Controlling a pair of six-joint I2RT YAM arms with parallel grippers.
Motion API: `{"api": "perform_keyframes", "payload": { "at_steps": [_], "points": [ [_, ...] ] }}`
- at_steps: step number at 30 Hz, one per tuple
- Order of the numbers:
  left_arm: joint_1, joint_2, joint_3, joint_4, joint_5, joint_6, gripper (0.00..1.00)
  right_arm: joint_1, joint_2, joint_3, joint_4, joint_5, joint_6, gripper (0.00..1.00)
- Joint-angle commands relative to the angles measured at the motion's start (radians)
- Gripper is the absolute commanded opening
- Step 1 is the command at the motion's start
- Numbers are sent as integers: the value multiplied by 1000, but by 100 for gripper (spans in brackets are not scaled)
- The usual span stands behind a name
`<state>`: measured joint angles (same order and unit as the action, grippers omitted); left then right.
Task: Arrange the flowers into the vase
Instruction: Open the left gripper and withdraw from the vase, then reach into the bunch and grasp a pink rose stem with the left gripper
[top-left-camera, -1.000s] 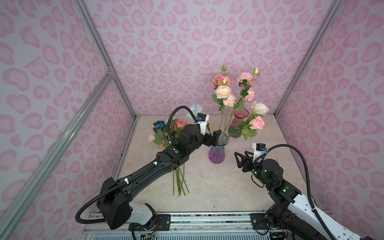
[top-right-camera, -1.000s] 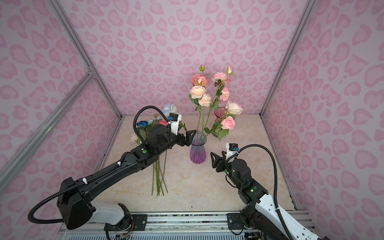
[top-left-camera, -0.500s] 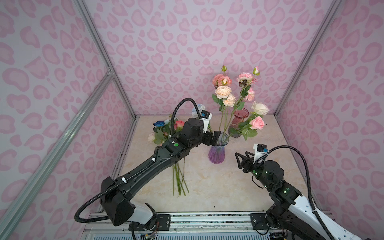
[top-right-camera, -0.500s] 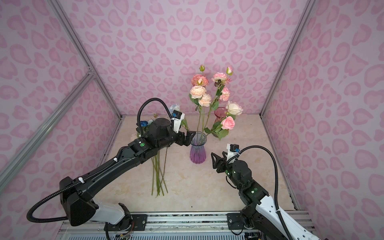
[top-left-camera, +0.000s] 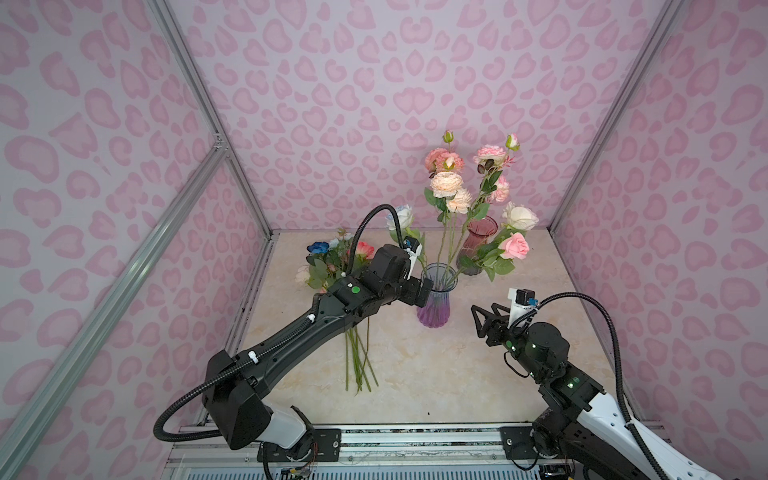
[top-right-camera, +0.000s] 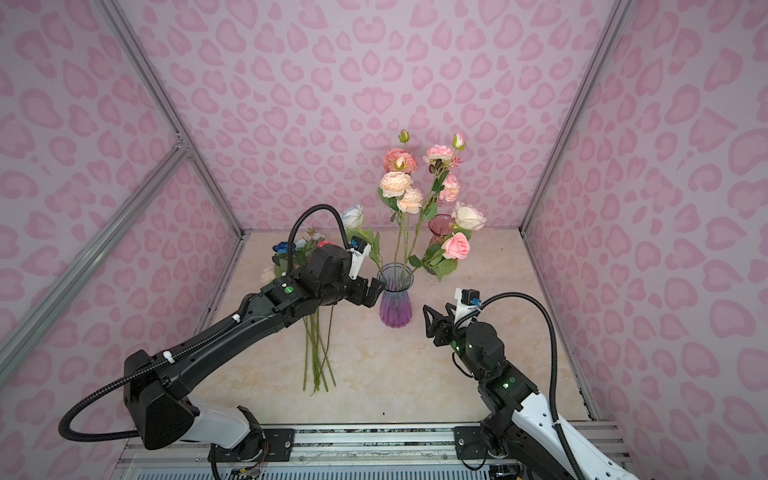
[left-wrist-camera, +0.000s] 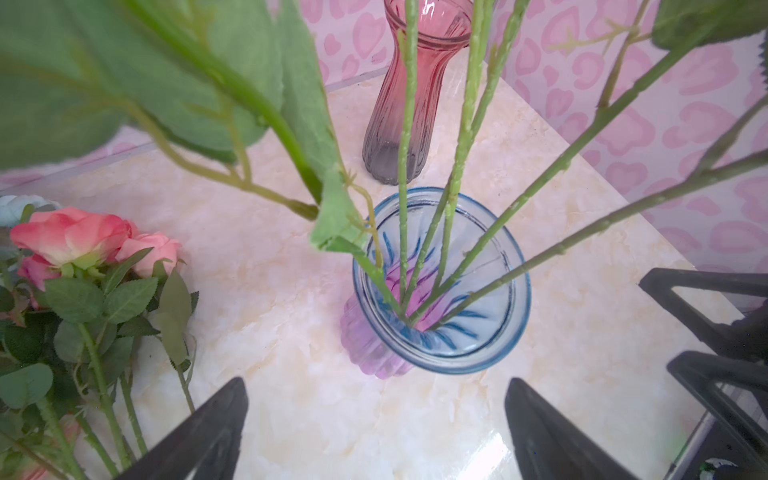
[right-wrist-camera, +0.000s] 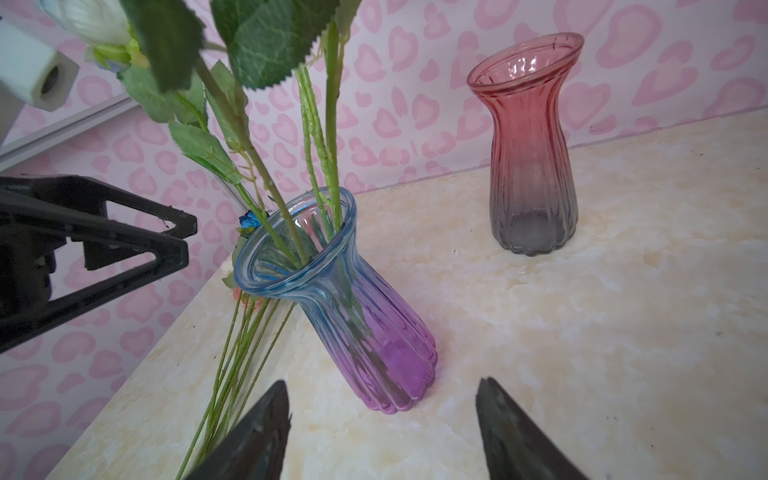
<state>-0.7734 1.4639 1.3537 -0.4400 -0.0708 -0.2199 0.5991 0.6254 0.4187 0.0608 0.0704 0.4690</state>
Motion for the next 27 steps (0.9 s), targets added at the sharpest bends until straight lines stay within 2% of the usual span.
{"api": "perform_keyframes", "payload": {
  "at_steps": [1,5,9,11,12,14,15,16,17,18,19,20,21,22,27],
  "points": [
    [0,-27,-45,-24,-37,-12,97,0,-2,-6,18,-4,12,72],
    [0,-140,-182,5,-95,-18,98,0,-20,-12,7,6,9,72],
    [-1,-316,-348,34,-162,-56,100,-2,-16,-24,22,-8,18,72],
    [0,-397,-417,40,-198,-79,96,-1,4,-20,26,-20,16,72],
    [2,-435,-452,43,-236,-98,92,0,17,-17,30,-34,13,71],
    [3,-493,-520,52,-320,-142,69,6,37,-20,48,-49,18,69],
    [10,-513,-550,50,-358,-171,44,11,47,-27,65,-57,24,68],
    [27,-523,-571,41,-374,-207,27,22,60,-33,81,-60,29,67],
    [57,-526,-586,36,-357,-232,25,31,71,-34,93,-57,33,66],
    [103,-526,-607,41,-311,-262,29,43,86,-35,105,-53,36,66],
    [160,-517,-628,58,-241,-300,42,56,103,-34,118,-48,34,66],
    [208,-497,-642,80,-180,-332,47,65,120,-33,128,-42,29,66],
    [255,-458,-644,110,-104,-340,49,72,138,-29,138,-33,25,66],
    [268,-397,-615,119,-82,-330,51,77,156,-25,150,-25,24,66],
    [272,-49,-411,83,-86,-226,52,80,208,1,166,-14,34,66]
  ]
}}
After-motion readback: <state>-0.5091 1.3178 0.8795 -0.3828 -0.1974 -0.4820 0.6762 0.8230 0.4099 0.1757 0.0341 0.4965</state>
